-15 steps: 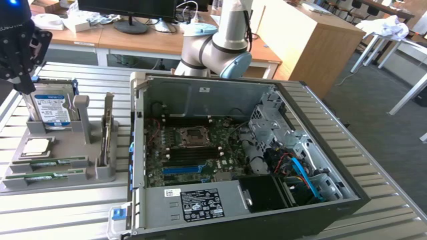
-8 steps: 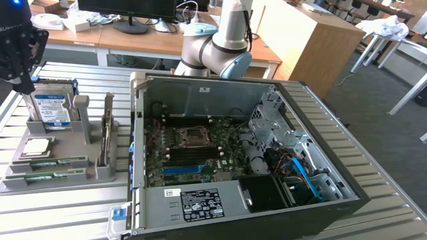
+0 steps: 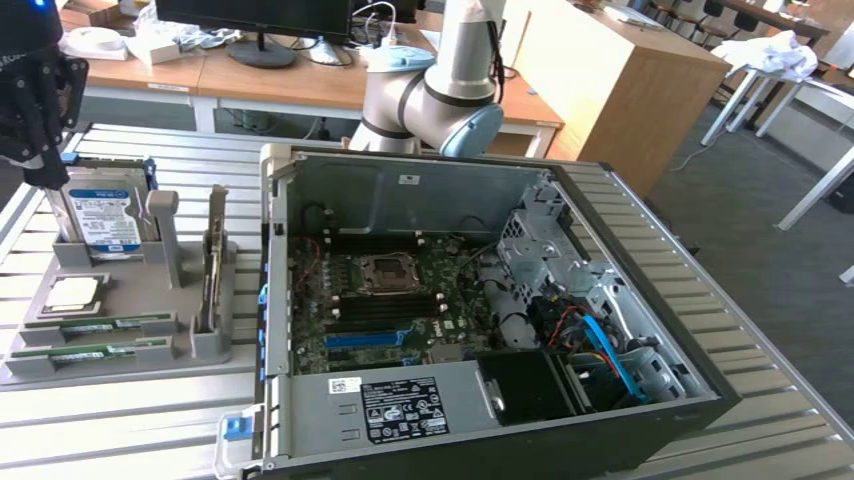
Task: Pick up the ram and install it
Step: 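Pick up the ram and move it above insertion slot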
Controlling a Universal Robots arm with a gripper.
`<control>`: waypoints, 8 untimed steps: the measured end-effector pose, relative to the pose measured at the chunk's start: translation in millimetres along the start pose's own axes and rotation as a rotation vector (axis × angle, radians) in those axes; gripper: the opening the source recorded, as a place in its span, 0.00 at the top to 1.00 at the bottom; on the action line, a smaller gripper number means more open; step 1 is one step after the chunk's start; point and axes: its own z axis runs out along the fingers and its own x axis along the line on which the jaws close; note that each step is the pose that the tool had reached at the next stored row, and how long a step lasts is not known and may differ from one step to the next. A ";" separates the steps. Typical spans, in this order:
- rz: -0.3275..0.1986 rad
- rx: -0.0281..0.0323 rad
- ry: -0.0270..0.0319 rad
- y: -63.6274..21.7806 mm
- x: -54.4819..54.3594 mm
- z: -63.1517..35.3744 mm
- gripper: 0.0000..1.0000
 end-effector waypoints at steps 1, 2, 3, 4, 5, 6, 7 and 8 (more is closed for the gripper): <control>-0.016 -0.0004 0.0007 0.0 0.0 0.1 0.90; -0.033 -0.0008 0.0014 0.0 0.0 0.2 0.90; -0.049 -0.0012 0.0021 0.0 0.0 0.2 0.90; -0.066 -0.0016 0.0029 0.0 0.0 0.3 0.90; -0.082 -0.0019 0.0036 0.0 0.0 0.4 0.90; -0.099 -0.0023 0.0044 0.0 0.0 0.4 0.90; -0.116 -0.0027 0.0051 0.0 0.0 0.5 0.90; -0.132 -0.0031 0.0058 -0.1 0.0 0.6 0.90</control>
